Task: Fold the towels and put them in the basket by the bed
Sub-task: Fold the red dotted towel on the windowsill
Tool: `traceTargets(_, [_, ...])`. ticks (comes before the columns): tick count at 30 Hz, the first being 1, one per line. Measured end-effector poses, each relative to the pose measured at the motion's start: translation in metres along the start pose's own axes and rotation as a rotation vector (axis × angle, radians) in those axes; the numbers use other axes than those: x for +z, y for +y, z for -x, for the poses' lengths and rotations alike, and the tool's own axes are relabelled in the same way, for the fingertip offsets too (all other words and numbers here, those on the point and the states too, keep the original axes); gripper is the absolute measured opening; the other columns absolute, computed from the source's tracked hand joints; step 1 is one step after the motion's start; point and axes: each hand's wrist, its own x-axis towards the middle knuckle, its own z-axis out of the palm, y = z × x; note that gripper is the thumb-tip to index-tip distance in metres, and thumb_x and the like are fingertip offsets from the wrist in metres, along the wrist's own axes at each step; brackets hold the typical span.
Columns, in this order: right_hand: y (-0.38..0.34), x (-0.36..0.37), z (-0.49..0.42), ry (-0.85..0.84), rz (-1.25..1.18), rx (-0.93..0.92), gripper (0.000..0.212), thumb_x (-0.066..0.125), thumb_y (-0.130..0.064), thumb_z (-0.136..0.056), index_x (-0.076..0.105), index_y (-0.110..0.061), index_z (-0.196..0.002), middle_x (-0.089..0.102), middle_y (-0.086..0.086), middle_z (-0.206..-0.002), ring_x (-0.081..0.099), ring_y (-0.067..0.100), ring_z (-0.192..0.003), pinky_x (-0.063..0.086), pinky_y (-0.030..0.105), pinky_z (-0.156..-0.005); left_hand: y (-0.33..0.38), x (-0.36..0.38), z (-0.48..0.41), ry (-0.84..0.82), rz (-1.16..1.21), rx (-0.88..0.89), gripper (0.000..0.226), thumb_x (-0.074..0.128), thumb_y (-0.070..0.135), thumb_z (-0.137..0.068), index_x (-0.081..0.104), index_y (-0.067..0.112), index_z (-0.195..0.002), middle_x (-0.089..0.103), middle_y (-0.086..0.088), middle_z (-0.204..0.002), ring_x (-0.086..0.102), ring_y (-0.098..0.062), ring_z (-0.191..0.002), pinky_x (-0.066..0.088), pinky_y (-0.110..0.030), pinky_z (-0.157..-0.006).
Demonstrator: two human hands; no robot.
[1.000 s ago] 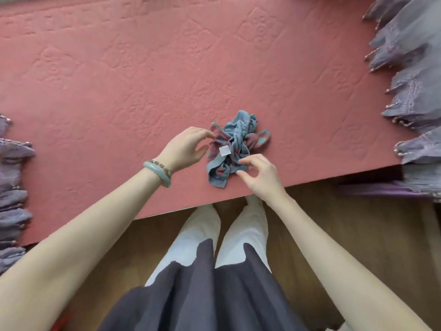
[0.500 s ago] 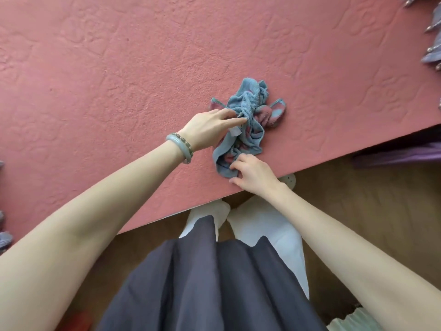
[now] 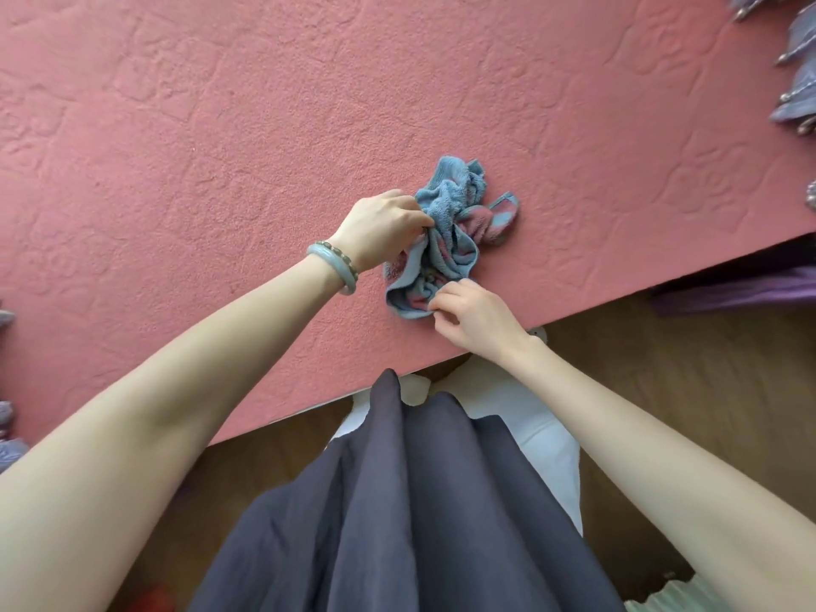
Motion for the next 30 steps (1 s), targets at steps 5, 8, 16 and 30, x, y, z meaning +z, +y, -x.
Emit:
traceTargets(5, [-0.006, -0.042, -0.008, 0.087, -0.092, 0.008, 0.011, 0.059, -0.006, -0.074, 0.066, -0.006, -0.082, 0.067, 0.006, -0.076, 0.061, 0.024, -0.072, 0.047, 0.029, -0.069, -0.007, -0.029, 0.019, 0.073, 0.023, -0.103, 0.027, 0.051, 0.031, -0.087, 0.076, 0.019, -0.09, 0.07, -0.006, -0.09, 0.063, -0.029, -0.079, 0.055, -0.037, -0.057])
traceTargets(8, [-0.017, -0.076, -0.011, 0.154, -0.161, 0.05, 0.013, 0.058, -0.006, -0.075, 0.067, -0.004, -0.085, 0.071, 0.007, -0.081, 0.065, 0.022, -0.076, 0.048, 0.026, -0.075, -0.012, -0.062, 0.035, 0.103, 0.044, -0.236, 0.015, 0.063, 0.022, -0.087, 0.075, 0.014, -0.089, 0.065, -0.012, -0.115, 0.061, -0.032, -0.1, 0.053, -0.04, -0.079])
traceTargets(16, [-0.061, -0.203, -0.022, 0.272, -0.261, 0.075, 0.014, 0.064, -0.001, -0.078, 0.072, -0.006, -0.089, 0.07, 0.0, -0.084, 0.062, 0.004, -0.071, 0.049, 0.012, -0.075, -0.002, -0.178, 0.066, 0.162, 0.106, -0.466, 0.01, 0.057, 0.008, -0.089, 0.064, 0.006, -0.097, 0.068, -0.012, -0.091, 0.06, -0.032, -0.085, 0.046, -0.038, -0.074])
traceTargets(30, [-0.136, -0.433, -0.073, 0.132, -0.125, -0.229, 0.013, 0.065, -0.009, -0.083, 0.073, -0.01, -0.093, 0.069, -0.004, -0.08, 0.066, 0.009, -0.075, 0.052, 0.017, -0.076, 0.058, -0.347, 0.045, 0.47, -0.042, -0.367, 0.019, 0.063, -0.005, -0.082, 0.07, 0.006, -0.096, 0.072, -0.007, -0.089, 0.066, -0.024, -0.074, 0.053, -0.033, -0.07])
